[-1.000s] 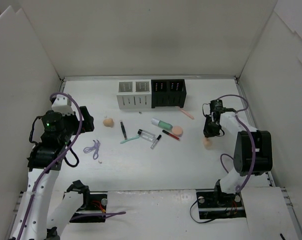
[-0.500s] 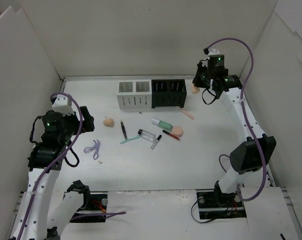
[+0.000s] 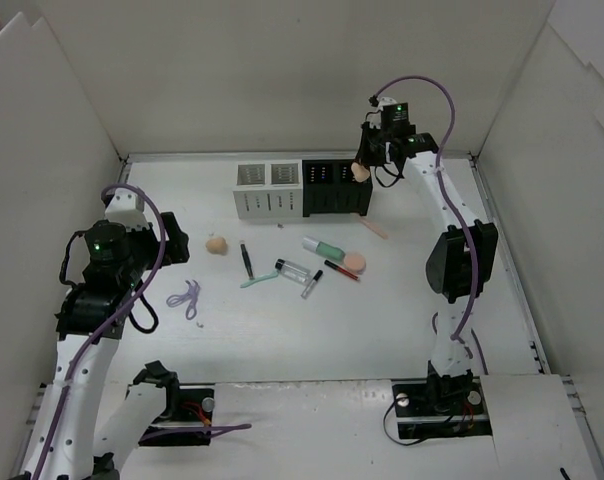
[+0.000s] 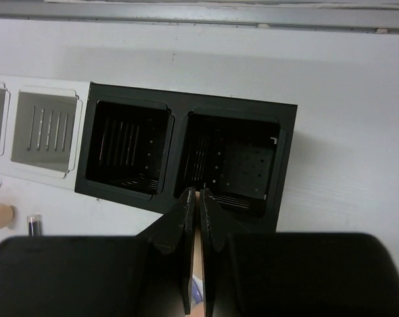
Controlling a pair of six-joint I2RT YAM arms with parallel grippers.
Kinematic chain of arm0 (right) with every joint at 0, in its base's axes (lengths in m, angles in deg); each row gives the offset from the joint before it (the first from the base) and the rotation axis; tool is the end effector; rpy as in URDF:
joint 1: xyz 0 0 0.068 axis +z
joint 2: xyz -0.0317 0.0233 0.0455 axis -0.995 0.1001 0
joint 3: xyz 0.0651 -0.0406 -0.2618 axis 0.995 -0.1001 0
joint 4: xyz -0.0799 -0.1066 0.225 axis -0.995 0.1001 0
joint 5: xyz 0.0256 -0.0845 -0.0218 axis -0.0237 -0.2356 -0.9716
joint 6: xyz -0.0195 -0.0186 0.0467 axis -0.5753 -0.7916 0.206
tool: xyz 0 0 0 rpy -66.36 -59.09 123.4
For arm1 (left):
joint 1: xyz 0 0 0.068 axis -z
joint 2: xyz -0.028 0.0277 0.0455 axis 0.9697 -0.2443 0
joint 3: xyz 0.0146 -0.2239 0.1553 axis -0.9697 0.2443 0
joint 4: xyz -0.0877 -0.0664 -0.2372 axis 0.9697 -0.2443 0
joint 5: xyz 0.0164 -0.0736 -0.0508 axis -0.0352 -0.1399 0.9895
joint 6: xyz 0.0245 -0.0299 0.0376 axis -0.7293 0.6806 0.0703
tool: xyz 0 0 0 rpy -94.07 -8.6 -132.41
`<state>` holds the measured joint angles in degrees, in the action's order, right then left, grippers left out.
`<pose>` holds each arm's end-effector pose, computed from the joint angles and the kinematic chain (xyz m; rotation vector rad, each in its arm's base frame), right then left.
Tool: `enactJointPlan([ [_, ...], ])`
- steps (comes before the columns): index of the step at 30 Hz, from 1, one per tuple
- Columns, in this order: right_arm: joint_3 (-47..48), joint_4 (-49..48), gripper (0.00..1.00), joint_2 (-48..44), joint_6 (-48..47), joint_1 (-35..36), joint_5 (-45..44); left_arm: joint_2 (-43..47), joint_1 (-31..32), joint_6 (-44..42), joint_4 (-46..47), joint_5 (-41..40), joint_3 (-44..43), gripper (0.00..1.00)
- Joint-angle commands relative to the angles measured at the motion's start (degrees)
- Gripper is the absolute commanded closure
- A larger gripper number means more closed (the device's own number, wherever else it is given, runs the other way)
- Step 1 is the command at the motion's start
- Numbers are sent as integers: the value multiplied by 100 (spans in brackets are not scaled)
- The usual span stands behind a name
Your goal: Organize the makeup
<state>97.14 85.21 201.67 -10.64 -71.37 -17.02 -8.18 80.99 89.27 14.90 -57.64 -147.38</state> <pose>0.4802 0.1177 0.3550 -0.1725 1.9950 0.4886 0.1543 -0.0158 0.3880 -0.1261 1.8839 -0.2956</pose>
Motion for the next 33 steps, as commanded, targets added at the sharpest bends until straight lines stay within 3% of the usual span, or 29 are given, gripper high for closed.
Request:
enactJointPlan([
  [1, 285, -586, 98, -31, -87, 74, 267, -79, -38, 31, 326, 108, -178, 1],
  [9, 110, -1228, 95, 198, -96, 118, 302, -71, -38, 31, 353, 187, -160, 0],
  [15, -13, -1343, 80, 277, -131, 127, 215, -88, -38, 31, 353, 205, -160, 1],
  [17, -101, -1404, 67, 286, -149, 135, 162, -79, -38, 31, 361, 222, -152, 1],
  [23, -329, -1449, 60, 67, -228, 135, 135, -79, -38, 22, 361, 231, -151, 1],
  [28, -1198, -1501, 59, -916, -588, 329, -189, -71, -38, 31, 344, 223, -160, 1],
  [33, -2806, -1536, 54, -2207, -843, 714, -638, -53, -38, 22, 344, 223, -178, 1],
])
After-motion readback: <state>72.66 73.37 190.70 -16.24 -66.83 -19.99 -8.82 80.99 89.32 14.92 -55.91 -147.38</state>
